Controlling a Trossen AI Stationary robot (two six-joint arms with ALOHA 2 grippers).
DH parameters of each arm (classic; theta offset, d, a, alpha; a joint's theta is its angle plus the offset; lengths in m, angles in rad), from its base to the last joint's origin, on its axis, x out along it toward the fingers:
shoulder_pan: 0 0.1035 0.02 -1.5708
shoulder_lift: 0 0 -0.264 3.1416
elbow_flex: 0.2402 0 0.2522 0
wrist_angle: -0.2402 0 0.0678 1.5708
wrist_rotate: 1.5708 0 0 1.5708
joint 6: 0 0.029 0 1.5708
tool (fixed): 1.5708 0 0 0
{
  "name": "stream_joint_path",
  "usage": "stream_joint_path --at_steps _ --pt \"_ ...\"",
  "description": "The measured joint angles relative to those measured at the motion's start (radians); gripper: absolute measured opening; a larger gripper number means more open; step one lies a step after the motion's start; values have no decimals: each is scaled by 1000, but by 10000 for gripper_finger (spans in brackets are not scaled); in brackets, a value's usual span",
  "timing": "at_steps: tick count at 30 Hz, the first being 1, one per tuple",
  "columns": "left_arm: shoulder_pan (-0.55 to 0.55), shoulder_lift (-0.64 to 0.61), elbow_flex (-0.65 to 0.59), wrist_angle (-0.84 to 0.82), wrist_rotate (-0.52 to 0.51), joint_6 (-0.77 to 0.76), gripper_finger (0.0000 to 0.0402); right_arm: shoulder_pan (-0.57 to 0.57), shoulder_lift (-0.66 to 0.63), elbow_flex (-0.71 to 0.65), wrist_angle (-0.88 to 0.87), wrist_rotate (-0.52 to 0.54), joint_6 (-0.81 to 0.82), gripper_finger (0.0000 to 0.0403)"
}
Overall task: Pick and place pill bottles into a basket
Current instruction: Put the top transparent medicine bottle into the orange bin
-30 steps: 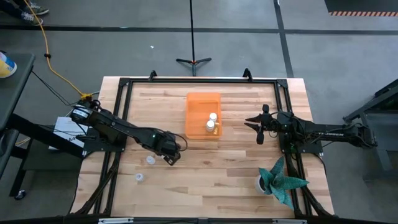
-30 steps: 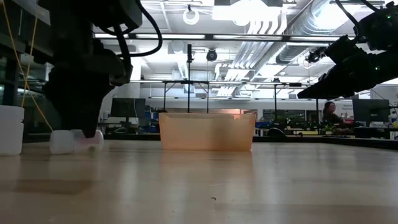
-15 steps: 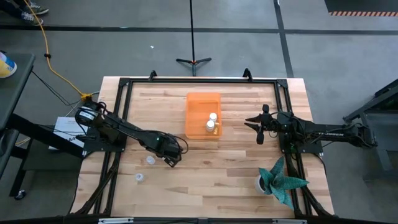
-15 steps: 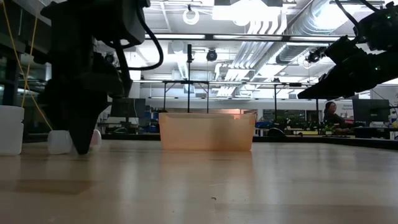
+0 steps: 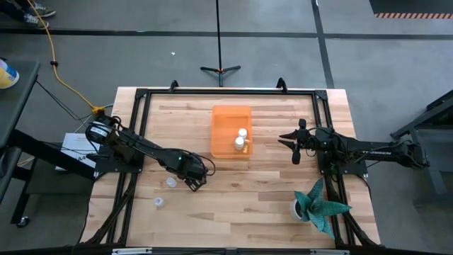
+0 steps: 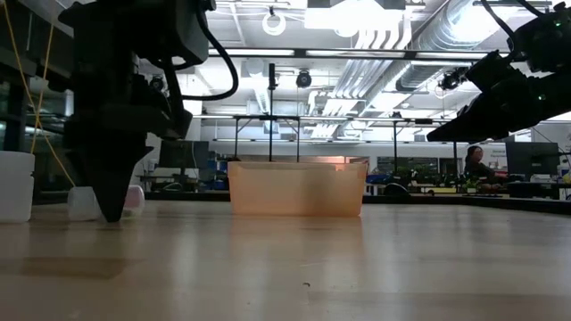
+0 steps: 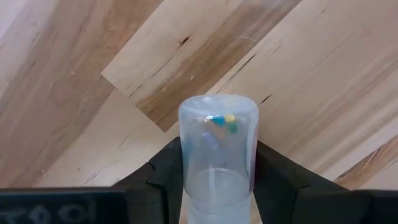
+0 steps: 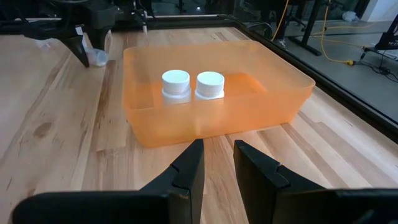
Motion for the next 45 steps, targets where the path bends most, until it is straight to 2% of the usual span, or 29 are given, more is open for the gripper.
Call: stream_joint_path --at_steps 8,18,23,26,29,34,39,45 --pt "0 -8 -2 5 -6 83 184 0 0 0 0 0 -3 78" --pt "63 -85 118 48 -202 342 182 0 0 0 1 0 -4 78" --pt "134 -126 138 209 -348 568 191 0 0 0 3 0 -4 78" --pt "180 -128 138 351 -359 729 194 0 0 0 3 0 -2 78" --pt "232 -127 138 463 -343 849 187 0 0 0 3 0 -1 78" --pt "330 -104 104 670 -258 938 182 0 0 0 3 0 0 78" --pt "396 -90 -68 1043 -65 995 187 0 0 0 -1 1 0 78" --pt "478 -91 -267 1483 12 965 187 0 0 0 -5 11 0 78"
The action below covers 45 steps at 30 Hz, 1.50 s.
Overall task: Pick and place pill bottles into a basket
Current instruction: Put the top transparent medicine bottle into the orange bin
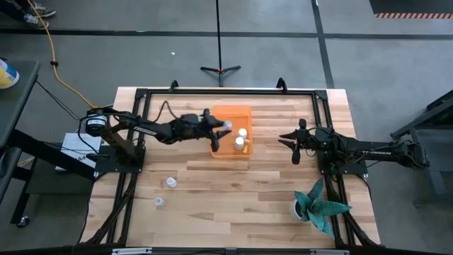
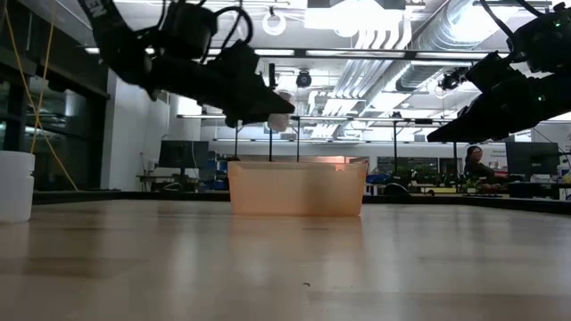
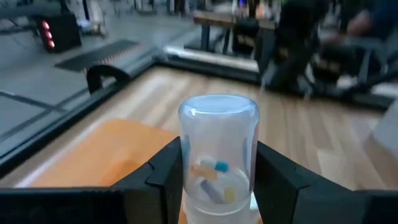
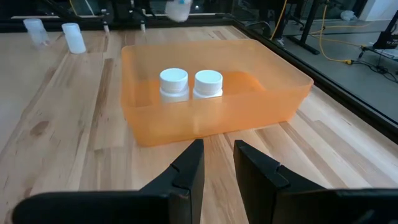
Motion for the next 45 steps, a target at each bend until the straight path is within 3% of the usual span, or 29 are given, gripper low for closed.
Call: stream_joint_path --at_steps 7,20,32,45 --pt "33 -1 -58 19 18 -66 190 0 0 0 0 31 0 78" --pt "-6 -1 -57 -154 110 -84 192 0 0 0 0 35 0 78" --pt "-28 -1 -57 -207 163 -104 194 0 0 0 0 39 1 78" --pt "-27 -1 -57 -191 163 -128 257 0 0 0 0 38 2 78"
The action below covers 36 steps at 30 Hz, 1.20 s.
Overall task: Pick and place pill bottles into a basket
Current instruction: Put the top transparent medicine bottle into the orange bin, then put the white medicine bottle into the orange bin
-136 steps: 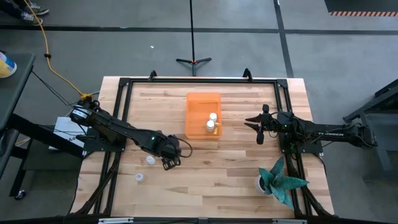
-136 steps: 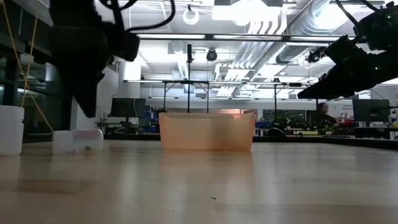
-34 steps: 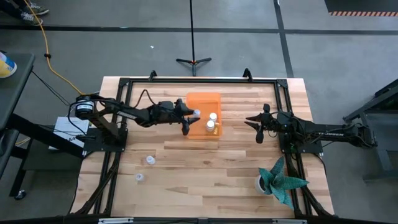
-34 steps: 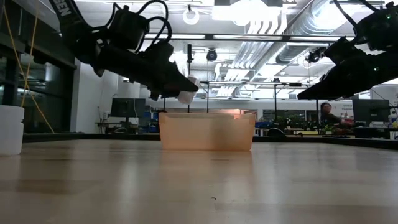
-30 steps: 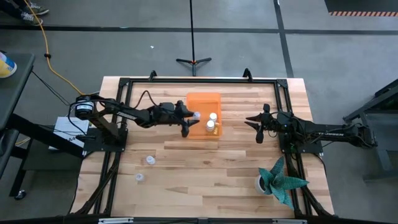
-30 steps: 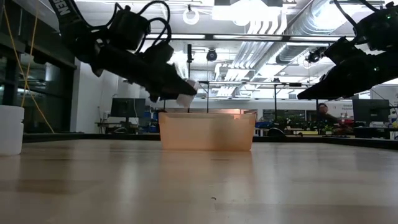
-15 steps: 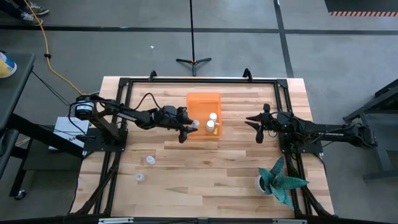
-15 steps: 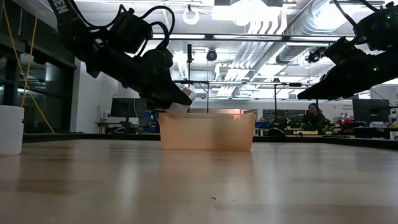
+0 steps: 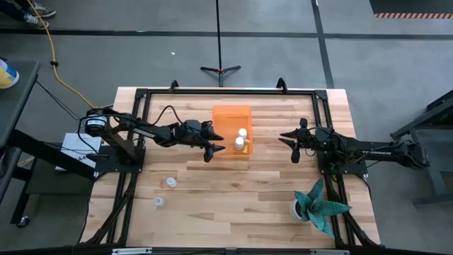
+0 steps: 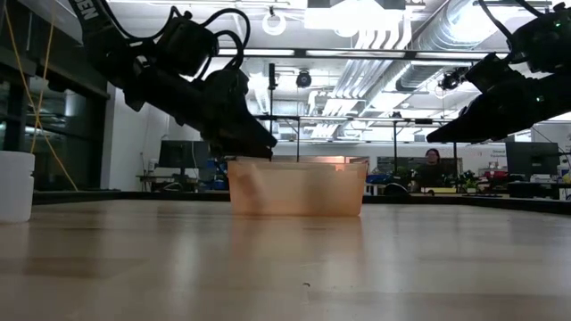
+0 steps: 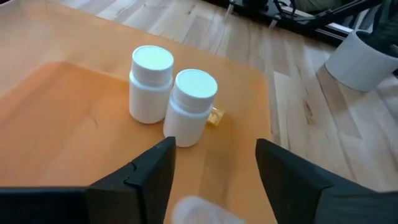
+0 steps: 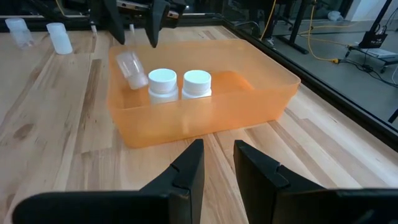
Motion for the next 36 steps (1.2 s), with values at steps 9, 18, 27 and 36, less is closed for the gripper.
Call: stream_joint_path --at_steps 9,18,27,36 --pt "0 -81 26 -5 149 -37 261 0 0 0 0 0 1 78" --pt "-61 -239 86 -346 250 -163 246 0 0 0 0 -4 2 78" --pt "-286 -279 223 -977 106 -646 240 0 0 0 0 -4 1 78" --pt "-481 -279 323 -1419 44 -1161 241 0 0 0 0 -4 -3 78"
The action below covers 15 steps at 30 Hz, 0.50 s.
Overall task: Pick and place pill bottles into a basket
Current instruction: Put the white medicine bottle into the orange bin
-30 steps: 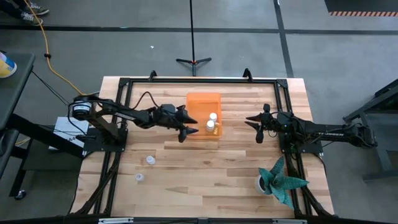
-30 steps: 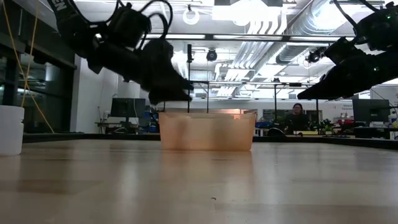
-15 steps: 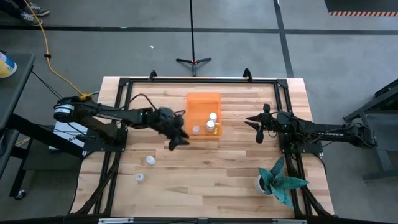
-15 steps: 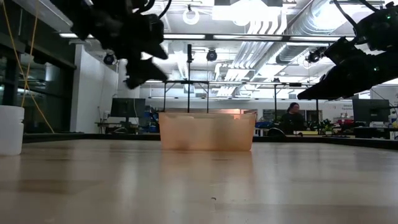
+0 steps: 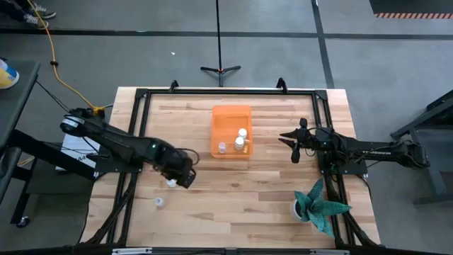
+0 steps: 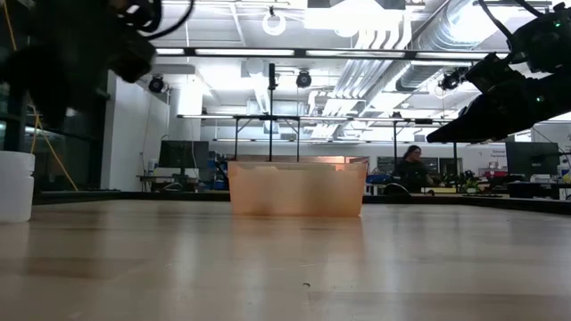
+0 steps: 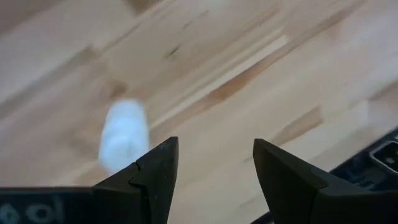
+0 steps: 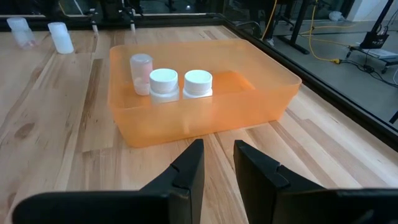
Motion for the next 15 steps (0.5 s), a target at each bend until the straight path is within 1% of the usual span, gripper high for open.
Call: stream_joint_path --at_steps 4,8,12,15 --pt "-65 0 0 -87 -19 -126 241 0 0 0 0 0 -1 78" --pt "-108 0 0 -178 -112 -213 241 0 0 0 0 0 -3 78" --pt "-130 2 0 -177 -181 -226 241 0 0 0 0 0 -2 78" --pt "-130 17 0 -183 -186 -226 241 0 0 0 0 -1 2 78"
